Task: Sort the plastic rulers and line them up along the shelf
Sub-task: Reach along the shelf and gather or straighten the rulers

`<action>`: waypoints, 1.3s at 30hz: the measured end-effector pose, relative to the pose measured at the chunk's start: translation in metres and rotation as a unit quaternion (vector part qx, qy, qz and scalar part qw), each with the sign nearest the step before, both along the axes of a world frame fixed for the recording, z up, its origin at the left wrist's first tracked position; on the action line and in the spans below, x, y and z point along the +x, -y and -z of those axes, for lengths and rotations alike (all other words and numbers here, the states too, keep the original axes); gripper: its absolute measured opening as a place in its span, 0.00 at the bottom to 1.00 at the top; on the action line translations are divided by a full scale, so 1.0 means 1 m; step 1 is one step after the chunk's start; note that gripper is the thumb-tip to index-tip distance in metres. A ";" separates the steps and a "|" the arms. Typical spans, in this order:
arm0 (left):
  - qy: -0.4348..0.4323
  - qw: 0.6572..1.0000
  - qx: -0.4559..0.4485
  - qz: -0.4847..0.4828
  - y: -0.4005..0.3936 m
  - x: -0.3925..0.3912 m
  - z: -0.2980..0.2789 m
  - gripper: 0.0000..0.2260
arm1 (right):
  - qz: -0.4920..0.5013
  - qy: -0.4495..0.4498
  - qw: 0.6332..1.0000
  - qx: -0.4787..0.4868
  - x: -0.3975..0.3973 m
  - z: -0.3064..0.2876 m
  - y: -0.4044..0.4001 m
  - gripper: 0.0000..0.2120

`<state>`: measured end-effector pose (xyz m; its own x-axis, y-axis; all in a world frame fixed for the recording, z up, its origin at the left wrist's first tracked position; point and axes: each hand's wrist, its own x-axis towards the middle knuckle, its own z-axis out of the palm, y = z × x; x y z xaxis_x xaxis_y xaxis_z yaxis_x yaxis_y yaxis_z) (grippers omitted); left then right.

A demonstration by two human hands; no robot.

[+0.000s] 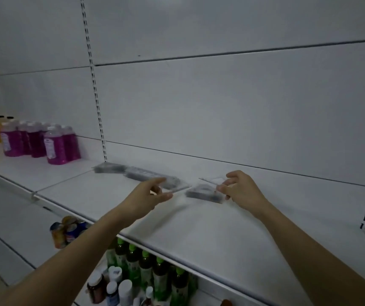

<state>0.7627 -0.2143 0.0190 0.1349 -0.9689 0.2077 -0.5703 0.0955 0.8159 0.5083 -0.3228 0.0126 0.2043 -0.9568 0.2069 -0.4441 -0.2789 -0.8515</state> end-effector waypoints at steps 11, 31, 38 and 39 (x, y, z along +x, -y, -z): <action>0.030 0.998 -0.044 0.037 0.092 0.020 -0.006 0.23 | 0.017 -0.244 0.970 -0.018 0.042 0.008 0.042 0.22; 0.191 0.973 -0.025 0.128 0.147 -0.039 0.021 0.21 | 0.218 -0.389 0.893 0.061 -0.013 0.058 -0.028 0.27; 0.199 0.967 -0.057 0.145 0.152 -0.044 0.038 0.09 | 0.242 -0.387 0.888 0.050 -0.010 0.061 -0.030 0.26; 0.201 0.966 -0.065 0.149 0.153 -0.043 0.039 0.09 | 0.245 -0.385 0.889 0.046 -0.010 0.060 -0.030 0.26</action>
